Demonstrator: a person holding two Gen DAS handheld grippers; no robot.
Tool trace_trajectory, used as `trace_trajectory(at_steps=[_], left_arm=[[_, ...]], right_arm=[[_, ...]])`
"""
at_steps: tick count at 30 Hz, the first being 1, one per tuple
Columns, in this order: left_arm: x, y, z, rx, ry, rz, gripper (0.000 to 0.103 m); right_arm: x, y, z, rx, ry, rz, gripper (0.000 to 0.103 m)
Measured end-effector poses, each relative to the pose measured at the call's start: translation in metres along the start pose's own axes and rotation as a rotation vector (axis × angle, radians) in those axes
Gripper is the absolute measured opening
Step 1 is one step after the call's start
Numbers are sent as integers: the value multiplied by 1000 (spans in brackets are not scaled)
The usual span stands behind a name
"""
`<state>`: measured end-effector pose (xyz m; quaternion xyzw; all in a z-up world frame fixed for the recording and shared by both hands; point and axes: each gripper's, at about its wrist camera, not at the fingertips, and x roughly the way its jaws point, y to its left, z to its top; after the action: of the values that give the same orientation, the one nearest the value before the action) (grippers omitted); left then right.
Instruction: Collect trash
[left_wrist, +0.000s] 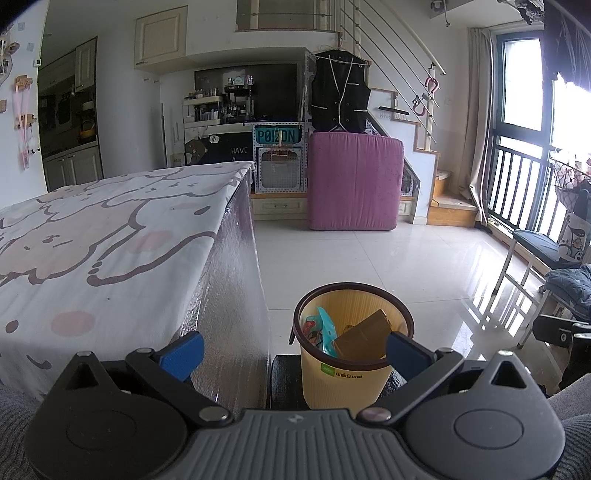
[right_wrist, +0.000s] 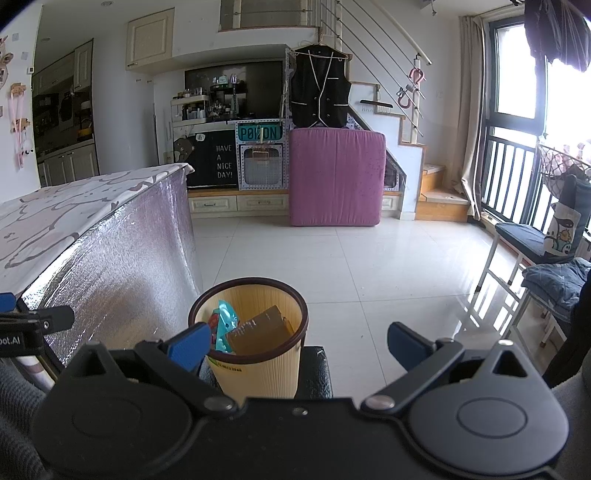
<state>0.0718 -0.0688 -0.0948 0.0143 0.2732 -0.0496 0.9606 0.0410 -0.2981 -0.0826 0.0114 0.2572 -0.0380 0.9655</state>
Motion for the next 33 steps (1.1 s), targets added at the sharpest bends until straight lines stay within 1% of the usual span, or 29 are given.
trace_trajectory(at_steps=[33], left_arm=[[-1, 1, 4, 0, -7, 2, 103]], right_arm=[[-1, -2, 1, 1, 1, 1, 103]])
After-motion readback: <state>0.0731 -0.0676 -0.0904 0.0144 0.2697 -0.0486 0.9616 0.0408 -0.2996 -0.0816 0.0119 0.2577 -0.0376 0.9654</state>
